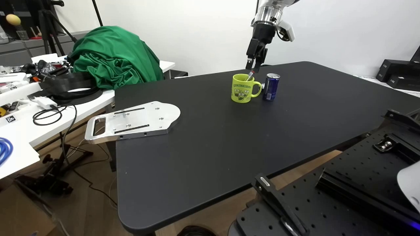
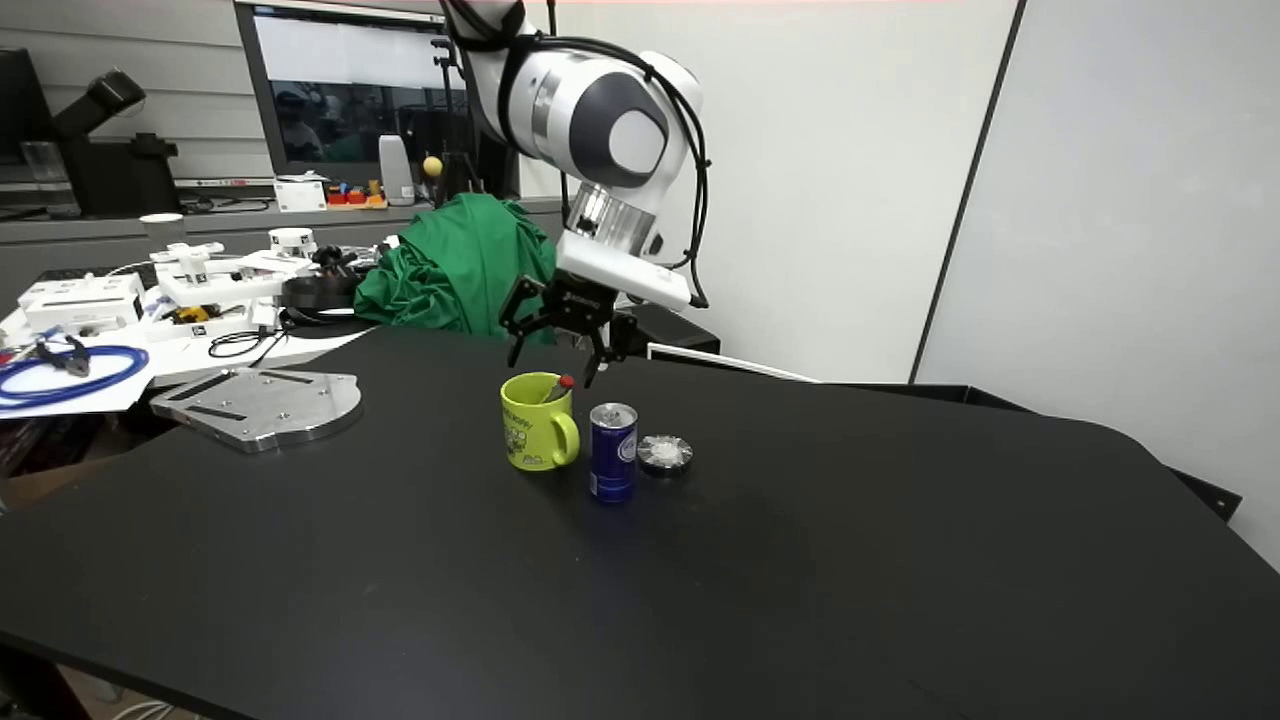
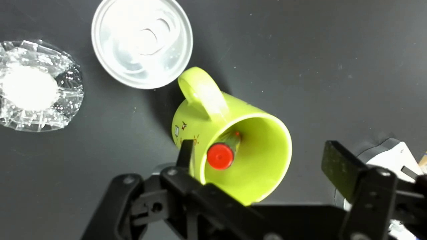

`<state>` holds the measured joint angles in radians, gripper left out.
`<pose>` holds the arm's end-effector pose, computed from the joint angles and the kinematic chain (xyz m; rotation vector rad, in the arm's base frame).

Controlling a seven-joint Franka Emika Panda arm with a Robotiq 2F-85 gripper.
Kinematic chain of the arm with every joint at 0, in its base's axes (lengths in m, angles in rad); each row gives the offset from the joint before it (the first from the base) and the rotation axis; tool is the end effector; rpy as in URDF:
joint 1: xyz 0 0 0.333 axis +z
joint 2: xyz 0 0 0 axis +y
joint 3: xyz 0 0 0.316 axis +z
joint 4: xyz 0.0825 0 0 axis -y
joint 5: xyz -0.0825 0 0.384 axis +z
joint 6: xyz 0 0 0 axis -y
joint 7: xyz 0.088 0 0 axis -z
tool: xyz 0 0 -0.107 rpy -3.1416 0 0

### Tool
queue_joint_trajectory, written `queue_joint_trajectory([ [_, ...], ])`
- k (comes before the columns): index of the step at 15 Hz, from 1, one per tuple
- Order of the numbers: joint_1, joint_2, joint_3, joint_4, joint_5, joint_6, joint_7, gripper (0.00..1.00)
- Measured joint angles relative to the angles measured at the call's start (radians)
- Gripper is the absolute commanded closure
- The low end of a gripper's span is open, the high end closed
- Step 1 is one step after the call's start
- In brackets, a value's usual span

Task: Pick up the marker from the cup and place it on the table

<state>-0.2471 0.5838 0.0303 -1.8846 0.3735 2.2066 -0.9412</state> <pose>0.5945 -0.1188 0.1781 -2.6868 -0.6268 0.0845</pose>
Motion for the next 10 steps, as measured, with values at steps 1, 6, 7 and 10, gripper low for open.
queue_joint_trajectory([
  [1,0.000,0.003,0.000,0.000,0.000,0.002,0.000,0.40],
  [6,0.000,0.015,0.001,0.000,-0.001,0.016,0.000,0.75],
  [7,0.000,0.015,0.001,0.000,-0.001,0.018,0.000,0.81],
  [10,0.000,0.015,0.005,0.000,-0.001,0.019,0.000,0.99],
])
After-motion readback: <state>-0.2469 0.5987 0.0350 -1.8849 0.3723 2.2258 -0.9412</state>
